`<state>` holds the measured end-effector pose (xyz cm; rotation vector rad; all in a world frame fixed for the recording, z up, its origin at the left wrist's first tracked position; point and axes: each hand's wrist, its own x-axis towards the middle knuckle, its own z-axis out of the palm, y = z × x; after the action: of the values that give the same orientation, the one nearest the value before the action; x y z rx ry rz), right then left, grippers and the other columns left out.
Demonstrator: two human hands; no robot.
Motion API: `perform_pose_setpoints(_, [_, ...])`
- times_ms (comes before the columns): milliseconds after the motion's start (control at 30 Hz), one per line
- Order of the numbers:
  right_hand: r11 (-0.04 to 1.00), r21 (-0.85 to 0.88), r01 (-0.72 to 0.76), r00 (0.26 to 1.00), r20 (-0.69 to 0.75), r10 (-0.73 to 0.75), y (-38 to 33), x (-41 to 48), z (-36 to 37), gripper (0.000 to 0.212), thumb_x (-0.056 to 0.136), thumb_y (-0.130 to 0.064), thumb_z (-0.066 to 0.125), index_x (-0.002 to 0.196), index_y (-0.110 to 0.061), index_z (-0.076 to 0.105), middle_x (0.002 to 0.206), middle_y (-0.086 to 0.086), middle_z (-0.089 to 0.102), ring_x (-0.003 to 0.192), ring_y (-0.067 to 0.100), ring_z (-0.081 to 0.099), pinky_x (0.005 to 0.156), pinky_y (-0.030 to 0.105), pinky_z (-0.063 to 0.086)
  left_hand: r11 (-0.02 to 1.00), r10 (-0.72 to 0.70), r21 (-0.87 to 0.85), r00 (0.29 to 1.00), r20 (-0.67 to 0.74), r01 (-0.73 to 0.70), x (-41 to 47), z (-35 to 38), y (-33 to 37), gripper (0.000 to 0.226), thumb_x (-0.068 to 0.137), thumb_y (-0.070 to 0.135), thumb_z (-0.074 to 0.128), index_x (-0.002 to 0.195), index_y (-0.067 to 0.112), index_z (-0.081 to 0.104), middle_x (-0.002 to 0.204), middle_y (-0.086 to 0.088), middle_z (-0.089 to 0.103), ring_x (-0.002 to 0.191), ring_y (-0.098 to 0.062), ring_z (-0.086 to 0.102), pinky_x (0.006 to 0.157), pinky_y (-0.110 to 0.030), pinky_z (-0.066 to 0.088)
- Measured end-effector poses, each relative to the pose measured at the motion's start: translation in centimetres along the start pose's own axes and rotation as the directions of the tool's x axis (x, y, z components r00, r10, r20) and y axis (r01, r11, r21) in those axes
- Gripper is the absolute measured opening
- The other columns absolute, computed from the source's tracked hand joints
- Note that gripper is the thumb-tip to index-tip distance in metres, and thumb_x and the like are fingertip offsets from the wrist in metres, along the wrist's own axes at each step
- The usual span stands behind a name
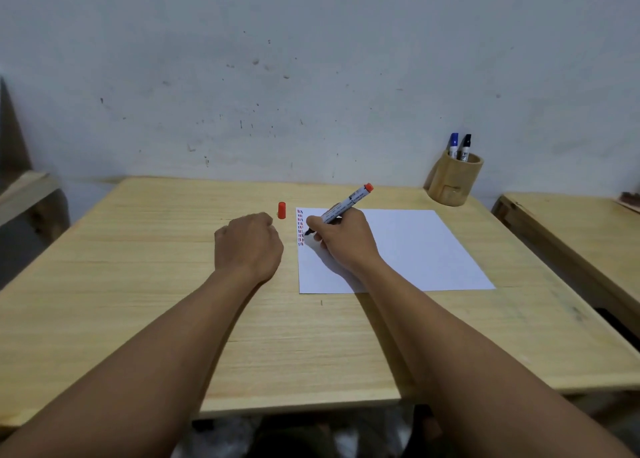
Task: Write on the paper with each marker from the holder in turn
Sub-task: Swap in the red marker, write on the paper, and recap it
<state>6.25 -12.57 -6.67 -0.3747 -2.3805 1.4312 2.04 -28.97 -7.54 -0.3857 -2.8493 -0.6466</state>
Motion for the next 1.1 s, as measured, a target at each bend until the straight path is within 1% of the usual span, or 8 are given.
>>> perform_pose_setpoints(233, [0.957,0.287,-0.042,0.999,0.027,0.035,-1.0,0.4,-1.2,0.020,0.090,-0.026,0.074,0.089,-0.006,0.072,0.072,0.003,0.065,0.053,0.007,0.055,0.053,0.024,0.047,0.984,0.025,-0.174,1.000,-0.013,-0.026,2.9,-1.2,1.0,0.052,0.097,0.038,0.050,0.148,0.029,0.042,0.132,-0.007,0.061,0.124,-0.029,0.054,0.096,-0.042,0.045])
perform_pose_setpoints(333, [0.927,0.367,-0.077,0.997,0.007,0.079,-1.4,0.6,-1.9,0.019,0.094,-0.025,0.068,0.089,-0.007,0.071,0.072,0.002,0.065,0.059,0.012,0.057,0.053,0.026,0.049,0.985,0.066,-0.161,0.997,0.041,-0.058,4.1,-0.8,1.1,0.044,0.097,0.034,0.055,0.141,0.029,0.054,0.127,-0.006,0.064,0.120,-0.027,0.057,0.091,-0.036,0.046])
perform_pose_setpoints(433, [0.894,0.439,-0.091,0.995,0.005,0.099,-1.9,0.9,-2.8,0.019,0.094,-0.019,0.061,0.083,-0.006,0.069,0.068,0.003,0.063,0.057,0.016,0.055,0.053,0.029,0.047,0.975,0.059,-0.213,0.998,-0.001,-0.058,4.7,-0.7,1.0,0.025,0.096,0.019,0.058,0.117,0.020,0.072,0.105,-0.001,0.075,0.098,-0.020,0.068,0.077,-0.026,0.044])
perform_pose_setpoints(567, [0.892,0.446,-0.074,0.995,-0.032,0.098,-2.4,1.2,-4.0,0.022,0.092,-0.021,0.069,0.091,0.001,0.072,0.066,0.000,0.063,0.050,0.011,0.053,0.047,0.025,0.045,0.903,-0.008,-0.428,0.997,-0.074,-0.025,4.9,-2.1,2.5,0.012,0.092,0.013,0.061,0.093,0.018,0.072,0.085,0.006,0.075,0.056,0.007,0.061,0.052,-0.008,0.039])
perform_pose_setpoints(633, [0.867,0.492,-0.076,0.992,-0.052,0.116,-2.9,1.5,-4.6,0.020,0.092,-0.022,0.071,0.094,-0.002,0.070,0.066,0.000,0.062,0.050,0.010,0.053,0.046,0.024,0.045,0.811,-0.052,-0.585,0.994,-0.099,-0.016,5.1,-2.9,3.7,0.011,0.093,0.014,0.062,0.089,0.018,0.072,0.077,0.013,0.074,0.046,0.001,0.055,0.045,-0.009,0.039])
perform_pose_setpoints(767, [0.771,0.631,-0.090,0.985,-0.058,0.162,-4.4,1.9,-6.2,0.017,0.094,-0.017,0.062,0.082,-0.006,0.068,0.064,0.004,0.060,0.053,0.014,0.052,0.048,0.025,0.046,0.633,-0.080,-0.773,0.997,-0.005,0.046,5.2,-4.2,5.8,0.010,0.091,0.022,0.067,0.086,0.025,0.075,0.082,0.010,0.076,0.072,-0.018,0.062,0.064,-0.026,0.048])
perform_pose_setpoints(867, [0.757,0.651,-0.055,0.986,-0.085,0.145,-5.2,1.8,-7.5,0.018,0.095,-0.015,0.061,0.082,-0.005,0.070,0.064,0.004,0.063,0.055,0.015,0.054,0.050,0.025,0.048,0.528,-0.057,-0.843,0.995,0.080,0.098,4.9,-4.5,7.3,0.011,0.093,0.021,0.066,0.097,0.016,0.075,0.096,-0.002,0.075,0.082,-0.016,0.064,0.075,-0.032,0.051])
perform_pose_setpoints(1100, [0.762,0.647,-0.019,0.987,-0.111,0.119,-5.4,1.6,-9.8,0.016,0.095,-0.017,0.064,0.089,-0.004,0.071,0.069,0.005,0.068,0.057,0.014,0.057,0.049,0.024,0.050,0.402,-0.018,-0.901,0.985,0.170,0.163,4.2,-5.2,10.2,0.011,0.095,0.024,0.065,0.097,0.018,0.074,0.093,0.003,0.076,0.085,-0.010,0.065,0.081,-0.031,0.053])
